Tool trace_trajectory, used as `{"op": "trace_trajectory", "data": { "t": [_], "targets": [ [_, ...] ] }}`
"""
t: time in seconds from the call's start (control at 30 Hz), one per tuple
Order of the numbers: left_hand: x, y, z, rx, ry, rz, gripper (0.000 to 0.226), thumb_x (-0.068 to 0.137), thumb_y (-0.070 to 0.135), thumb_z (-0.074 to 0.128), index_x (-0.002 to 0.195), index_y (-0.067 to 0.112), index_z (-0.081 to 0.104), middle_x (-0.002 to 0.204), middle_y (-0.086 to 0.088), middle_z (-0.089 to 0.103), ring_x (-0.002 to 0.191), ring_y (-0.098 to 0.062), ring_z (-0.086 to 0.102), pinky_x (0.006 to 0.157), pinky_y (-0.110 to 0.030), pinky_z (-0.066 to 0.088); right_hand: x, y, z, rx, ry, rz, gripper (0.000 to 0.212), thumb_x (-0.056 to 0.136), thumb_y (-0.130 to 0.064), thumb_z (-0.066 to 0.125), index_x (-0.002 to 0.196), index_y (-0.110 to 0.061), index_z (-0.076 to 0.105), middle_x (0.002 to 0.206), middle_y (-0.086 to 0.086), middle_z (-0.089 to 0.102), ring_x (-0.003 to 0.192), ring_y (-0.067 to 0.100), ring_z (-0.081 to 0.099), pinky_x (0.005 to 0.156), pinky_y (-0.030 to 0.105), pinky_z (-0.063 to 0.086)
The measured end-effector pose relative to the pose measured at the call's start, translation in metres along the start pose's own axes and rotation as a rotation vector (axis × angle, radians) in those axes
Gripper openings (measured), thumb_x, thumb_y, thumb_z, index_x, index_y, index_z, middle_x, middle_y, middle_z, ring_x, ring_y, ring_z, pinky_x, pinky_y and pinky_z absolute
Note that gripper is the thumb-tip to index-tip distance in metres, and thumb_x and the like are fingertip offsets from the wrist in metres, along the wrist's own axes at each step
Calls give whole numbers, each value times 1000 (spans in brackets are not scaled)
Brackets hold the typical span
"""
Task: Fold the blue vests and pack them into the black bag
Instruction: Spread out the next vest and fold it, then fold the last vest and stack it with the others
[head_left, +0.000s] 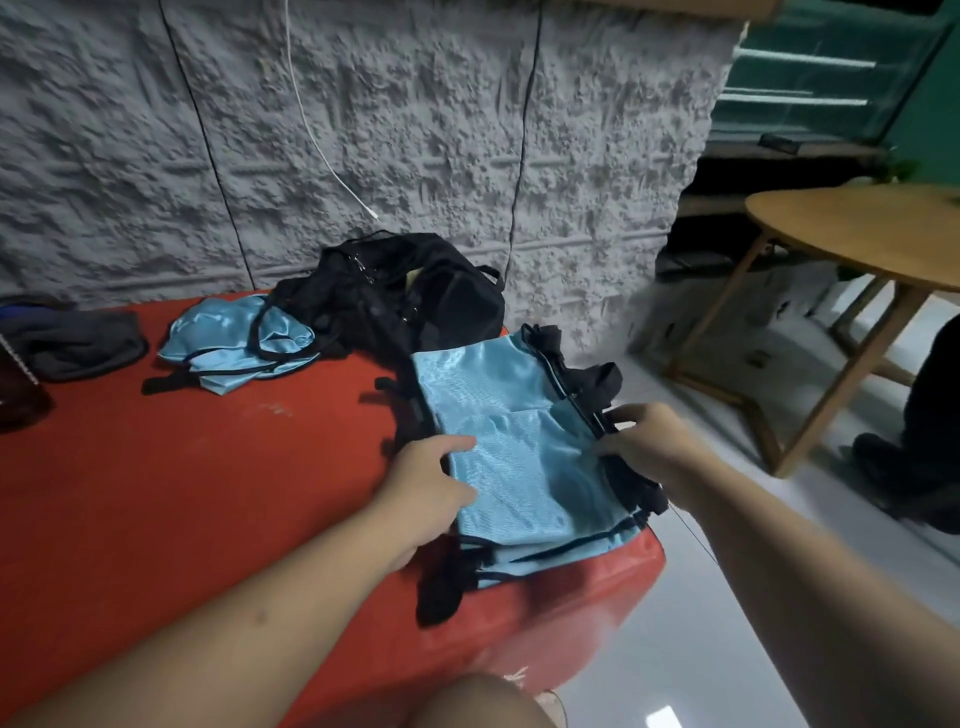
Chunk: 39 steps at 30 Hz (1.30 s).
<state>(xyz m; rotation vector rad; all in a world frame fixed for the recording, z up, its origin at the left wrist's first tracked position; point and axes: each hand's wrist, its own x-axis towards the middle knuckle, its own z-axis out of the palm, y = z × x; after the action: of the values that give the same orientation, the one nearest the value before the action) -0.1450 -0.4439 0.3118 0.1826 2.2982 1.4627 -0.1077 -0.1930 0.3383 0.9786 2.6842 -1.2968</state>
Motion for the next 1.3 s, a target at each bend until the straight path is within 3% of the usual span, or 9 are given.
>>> {"op": "trace_trajectory", "data": {
  "t": [0.13, 0.3, 0.37, 0.5, 0.6, 0.67, 1.07, 1.2, 1.3],
  "targets": [
    [1, -5, 6, -25, -51, -83, 63, 85, -7, 67, 140, 24, 57, 112, -4, 54, 89, -28, 69, 67, -37, 64, 10, 7, 3, -130, 55, 10, 27, 66, -19, 86, 92, -16, 79, 82, 9, 74, 79, 27, 70, 76, 39, 62],
    [9, -17, 14, 27, 3, -100, 63, 82, -7, 71, 137, 21, 59, 109, -2, 55, 77, -29, 73, 74, -44, 63, 11, 11, 9, -463, 218, -44, 38, 75, -26, 74, 111, -14, 69, 98, 8, 70, 94, 31, 66, 73, 35, 56],
    [13, -18, 15, 268, 111, -2, 56, 81, 6, 74, 133, 22, 62, 116, -3, 54, 91, -27, 70, 88, -37, 58, 7, 9, 15, -561, 362, -198, 40, 79, -27, 70, 117, -15, 62, 110, 10, 66, 104, 33, 61, 74, 35, 49],
    [9, -4, 22, 856, 275, 395, 56, 92, 44, 62, 146, 35, 47, 154, -2, 32, 145, -25, 25, 118, -41, 27, 4, 1, 39, -652, 320, -658, 59, 87, -25, 65, 144, -21, 49, 148, 8, 50, 137, 29, 44, 109, 43, 41],
    [17, -1, 33, 1128, 55, 418, 72, 99, 61, 38, 160, 38, 8, 169, 4, -12, 152, -23, -24, 123, -56, -3, 14, 11, 54, -829, 30, -599, 78, 96, -38, 53, 162, -29, 12, 171, 1, 4, 157, 22, -2, 126, 50, 12],
    [27, -8, 34, 1206, -66, 307, 81, 97, 68, 33, 160, 34, -4, 168, 2, -18, 150, -23, -30, 122, -57, -8, 24, 24, 60, -875, 0, -561, 72, 101, -51, 40, 162, -30, 6, 171, 1, -1, 157, 21, -9, 126, 51, 7],
    [35, -19, 30, 1215, -150, 201, 82, 95, 75, 18, 161, 32, -4, 168, 2, -15, 153, -21, -23, 123, -53, -10, 34, 29, 73, -940, -59, -478, 66, 106, -56, 18, 162, -25, 3, 171, 3, 1, 156, 20, -11, 125, 54, -1],
    [26, -15, 5, 1036, -59, 260, 71, 101, 63, 25, 161, 29, 10, 170, 3, 0, 155, -23, -10, 125, -52, 0, 25, 3, 76, -891, 0, -504, 63, 106, -45, 31, 162, -21, 15, 168, 6, 17, 157, 22, 2, 124, 56, -5],
    [11, -23, -43, 845, 36, 196, 67, 101, 57, 40, 159, 28, 24, 165, -4, 27, 153, -25, 19, 123, -43, 21, 3, -32, 93, -768, -48, -569, 52, 103, -41, 41, 152, -22, 41, 155, 6, 44, 148, 24, 32, 125, 49, 16]
  ]
}}
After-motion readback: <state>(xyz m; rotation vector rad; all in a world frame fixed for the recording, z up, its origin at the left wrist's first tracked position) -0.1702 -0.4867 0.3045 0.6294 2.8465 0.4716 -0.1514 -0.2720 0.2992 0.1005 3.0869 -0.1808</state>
